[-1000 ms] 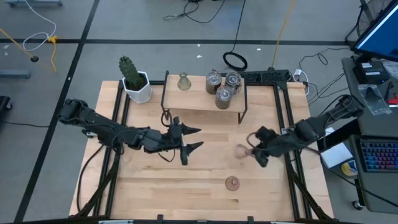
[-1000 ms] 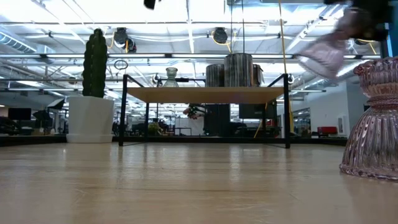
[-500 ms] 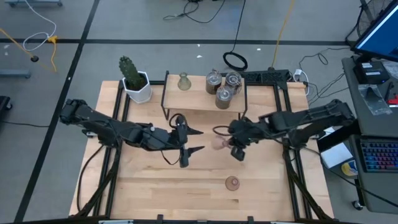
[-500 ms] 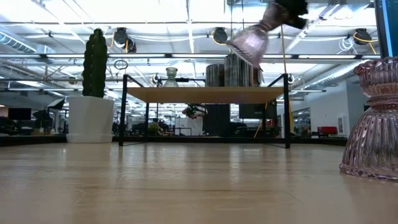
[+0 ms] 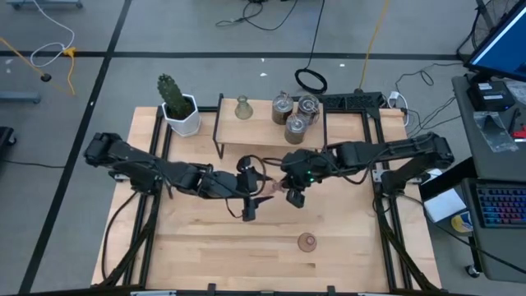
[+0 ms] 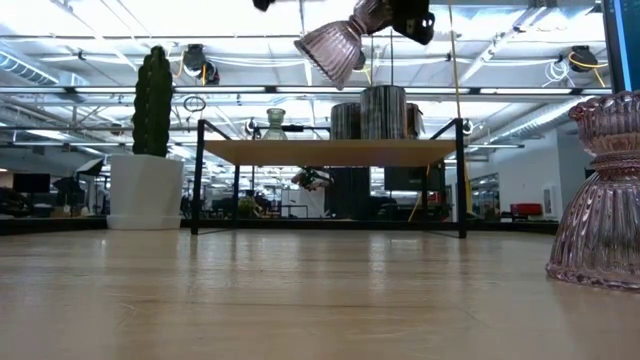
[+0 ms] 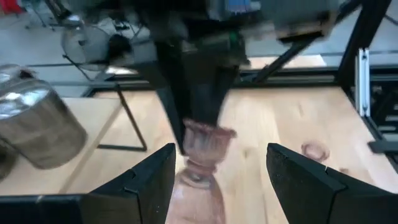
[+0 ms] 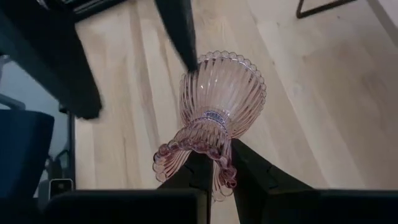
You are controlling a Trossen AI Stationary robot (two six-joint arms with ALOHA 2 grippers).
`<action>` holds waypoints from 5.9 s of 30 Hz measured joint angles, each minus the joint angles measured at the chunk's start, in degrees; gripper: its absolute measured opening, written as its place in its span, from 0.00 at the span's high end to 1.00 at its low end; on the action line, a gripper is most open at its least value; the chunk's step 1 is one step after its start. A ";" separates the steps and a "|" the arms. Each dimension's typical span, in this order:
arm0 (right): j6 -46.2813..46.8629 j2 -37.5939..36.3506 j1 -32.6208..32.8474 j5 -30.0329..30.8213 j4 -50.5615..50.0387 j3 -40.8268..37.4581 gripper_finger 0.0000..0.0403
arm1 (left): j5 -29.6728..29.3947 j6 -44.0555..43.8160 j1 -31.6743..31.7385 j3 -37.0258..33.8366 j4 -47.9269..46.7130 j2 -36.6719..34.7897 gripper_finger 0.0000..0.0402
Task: Pick & Place candle stick holders
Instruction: Put the right pink vase candle holder on the shelf, then put the pink vase candle holder on the shelf
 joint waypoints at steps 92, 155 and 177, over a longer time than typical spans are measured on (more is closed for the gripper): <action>-9.44 1.38 -1.88 -0.92 8.88 0.09 0.70 | -31.99 -1.96 20.54 -24.26 38.26 -7.80 0.68; -12.02 1.38 -1.88 0.55 10.08 0.07 0.71 | -21.58 -1.29 28.15 -18.68 46.16 10.22 0.44; -12.22 1.38 -1.88 0.51 10.08 0.07 0.71 | -23.89 18.71 25.33 -18.75 59.43 4.15 0.54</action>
